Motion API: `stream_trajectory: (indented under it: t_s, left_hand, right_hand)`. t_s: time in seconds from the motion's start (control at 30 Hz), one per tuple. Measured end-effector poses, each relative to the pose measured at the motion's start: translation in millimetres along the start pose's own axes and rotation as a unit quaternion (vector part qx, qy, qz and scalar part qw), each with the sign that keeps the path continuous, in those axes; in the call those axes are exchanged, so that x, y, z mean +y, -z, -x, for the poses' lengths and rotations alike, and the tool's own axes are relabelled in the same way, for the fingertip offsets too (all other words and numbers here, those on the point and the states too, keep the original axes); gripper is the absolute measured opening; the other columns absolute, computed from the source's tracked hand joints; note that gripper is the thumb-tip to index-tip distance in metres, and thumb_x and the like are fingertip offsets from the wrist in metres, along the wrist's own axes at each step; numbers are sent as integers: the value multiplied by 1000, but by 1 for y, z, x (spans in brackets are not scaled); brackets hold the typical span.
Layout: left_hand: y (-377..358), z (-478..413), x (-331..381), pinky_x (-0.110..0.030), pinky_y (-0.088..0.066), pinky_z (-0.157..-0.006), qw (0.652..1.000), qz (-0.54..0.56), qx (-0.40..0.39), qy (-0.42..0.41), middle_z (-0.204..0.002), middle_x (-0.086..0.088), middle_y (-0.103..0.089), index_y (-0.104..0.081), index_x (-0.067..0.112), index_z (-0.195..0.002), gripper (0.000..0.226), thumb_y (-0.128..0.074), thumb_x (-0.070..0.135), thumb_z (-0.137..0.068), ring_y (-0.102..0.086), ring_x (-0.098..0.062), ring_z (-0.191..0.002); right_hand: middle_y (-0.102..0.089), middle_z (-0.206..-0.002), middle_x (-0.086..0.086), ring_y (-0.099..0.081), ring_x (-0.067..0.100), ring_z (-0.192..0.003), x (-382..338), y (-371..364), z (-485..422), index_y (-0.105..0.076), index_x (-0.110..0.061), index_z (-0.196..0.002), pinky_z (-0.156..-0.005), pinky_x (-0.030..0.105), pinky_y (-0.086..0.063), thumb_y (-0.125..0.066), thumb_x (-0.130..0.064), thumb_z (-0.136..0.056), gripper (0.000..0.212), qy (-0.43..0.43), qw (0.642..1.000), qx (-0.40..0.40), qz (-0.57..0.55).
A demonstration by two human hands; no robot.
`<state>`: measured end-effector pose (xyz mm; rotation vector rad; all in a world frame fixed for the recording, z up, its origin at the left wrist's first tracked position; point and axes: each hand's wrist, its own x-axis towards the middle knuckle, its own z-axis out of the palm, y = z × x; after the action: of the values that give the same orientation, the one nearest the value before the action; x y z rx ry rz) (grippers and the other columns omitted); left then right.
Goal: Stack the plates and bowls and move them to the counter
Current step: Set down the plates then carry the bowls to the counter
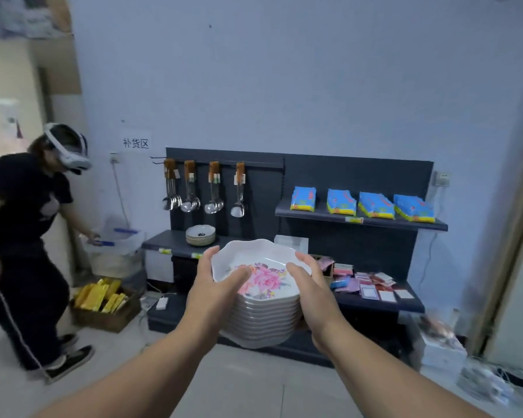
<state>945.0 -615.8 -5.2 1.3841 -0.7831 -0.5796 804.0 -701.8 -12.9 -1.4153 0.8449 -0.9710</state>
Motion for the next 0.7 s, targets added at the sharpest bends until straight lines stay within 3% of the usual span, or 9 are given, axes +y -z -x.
stream_trajectory:
  t_s: [0.2,0.4,0.53,0.7]
  left_hand:
    - [-14,-26,-5,-45,-50,-92,999,4,51,-16,-107,18,-55,-37,46,-126,72,-70,42,-63,-61,-17,-100]
    - [-14,-48,-19,-35,-47,-83,994,-1,109,-28,-106,18,-54,-37,37,-133,64,-71,26,-80,-57,-10,-98]
    - [5,-69,-31,-43,-50,-92,992,-11,128,-16,-109,17,-58,-42,45,-124,66,-73,40,-66,-60,-15,-101]
    - [42,-104,-43,-46,-49,-92,990,-10,141,-9,-109,17,-56,-41,49,-122,66,-71,43,-63,-60,-17,-103]
  right_hand:
    - [-62,-114,-11,-60,16,-107,7,1,-54,-52,-55,-116,-99,49,-48,-54,-58,-71,45,11,998,-56,8]
    - [-63,-117,-4,-62,19,-106,17,-12,-89,-51,-53,-118,-96,47,-50,-53,-59,-69,50,-3,994,-107,7]
    - [-63,-115,-5,-62,17,-104,27,-36,-107,-51,-52,-120,-94,44,-51,-55,-52,-82,38,-1,992,-126,3]
    - [-66,-111,-4,-64,20,-102,31,-80,-131,-52,-55,-115,-94,49,-52,-53,-57,-71,45,-9,991,-135,6]
